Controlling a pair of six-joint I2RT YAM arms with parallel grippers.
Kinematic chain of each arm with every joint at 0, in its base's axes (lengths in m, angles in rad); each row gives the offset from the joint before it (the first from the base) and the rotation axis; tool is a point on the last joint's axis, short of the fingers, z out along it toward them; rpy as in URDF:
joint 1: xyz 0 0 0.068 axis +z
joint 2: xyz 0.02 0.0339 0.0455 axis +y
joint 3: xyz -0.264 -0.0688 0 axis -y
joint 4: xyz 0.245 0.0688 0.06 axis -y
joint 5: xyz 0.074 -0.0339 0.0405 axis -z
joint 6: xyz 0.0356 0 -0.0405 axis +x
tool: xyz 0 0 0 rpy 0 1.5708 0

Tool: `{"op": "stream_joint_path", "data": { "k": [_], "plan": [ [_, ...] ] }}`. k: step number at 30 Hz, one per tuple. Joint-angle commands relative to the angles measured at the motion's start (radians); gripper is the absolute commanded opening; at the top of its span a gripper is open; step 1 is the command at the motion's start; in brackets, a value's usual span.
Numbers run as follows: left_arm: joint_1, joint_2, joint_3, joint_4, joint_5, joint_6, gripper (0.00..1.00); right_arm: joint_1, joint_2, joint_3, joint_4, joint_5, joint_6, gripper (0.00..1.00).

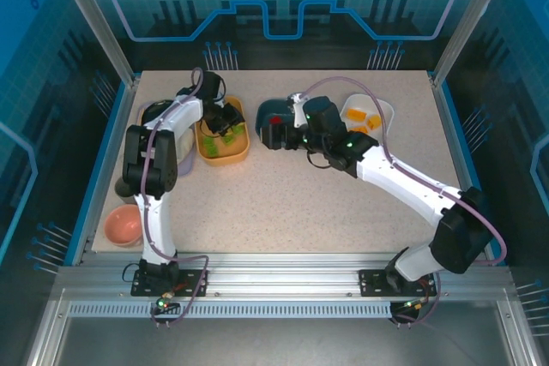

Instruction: Sort the legos into containers by color

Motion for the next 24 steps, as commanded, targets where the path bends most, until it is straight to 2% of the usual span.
{"op": "stream_joint_path", "data": {
  "k": [1, 6, 11, 16, 18, 19, 24],
  "plan": [
    [0.006, 0.031, 0.040, -0.054, 0.015, -0.012, 0.37, 0.011, 0.022, 0.056, 0.019, 0.016, 0.008, 0.86],
    [0.008, 0.017, 0.046, -0.072, 0.001, -0.008, 0.60, 0.010, 0.025, 0.068, -0.008, 0.017, -0.004, 0.86],
    [0.005, -0.064, 0.042, -0.085, -0.033, -0.009, 0.68, 0.010, -0.006, 0.072, -0.038, 0.039, -0.060, 0.86],
    [-0.013, -0.254, -0.064, -0.053, -0.107, -0.035, 0.80, -0.005, -0.093, 0.039, -0.074, 0.097, -0.128, 0.87],
    [-0.025, -0.353, -0.128, -0.033, -0.125, -0.042, 0.97, -0.022, -0.126, 0.040, -0.163, 0.136, -0.141, 0.91],
    [-0.032, -0.414, -0.175, -0.024, -0.133, -0.048, 0.99, -0.043, -0.138, 0.048, -0.238, 0.161, -0.131, 0.99],
    [-0.066, -0.704, -0.411, -0.014, -0.160, -0.026, 0.99, -0.238, -0.214, -0.011, -0.544, 0.090, -0.074, 1.00]
  ]
}}
